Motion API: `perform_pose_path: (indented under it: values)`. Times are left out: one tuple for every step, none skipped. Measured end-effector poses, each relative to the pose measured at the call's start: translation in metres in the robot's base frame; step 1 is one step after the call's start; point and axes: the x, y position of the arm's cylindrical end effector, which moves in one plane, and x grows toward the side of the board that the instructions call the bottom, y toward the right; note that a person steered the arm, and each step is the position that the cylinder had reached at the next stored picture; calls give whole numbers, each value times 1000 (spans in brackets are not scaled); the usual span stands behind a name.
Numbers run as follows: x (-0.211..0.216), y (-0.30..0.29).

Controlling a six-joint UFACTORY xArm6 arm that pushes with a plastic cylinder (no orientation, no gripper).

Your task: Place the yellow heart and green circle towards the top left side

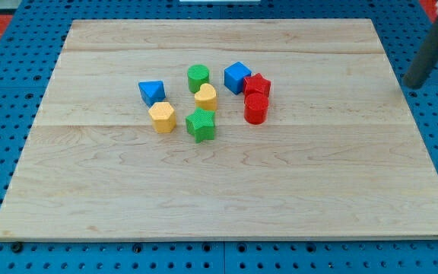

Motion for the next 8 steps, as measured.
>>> perform_pose_path:
  values:
    - [46, -68]
    - [55, -109]
    - [55, -161]
    - [55, -182]
    - [58, -175]
    - [101, -195]
    - [115, -236]
    - [92, -290]
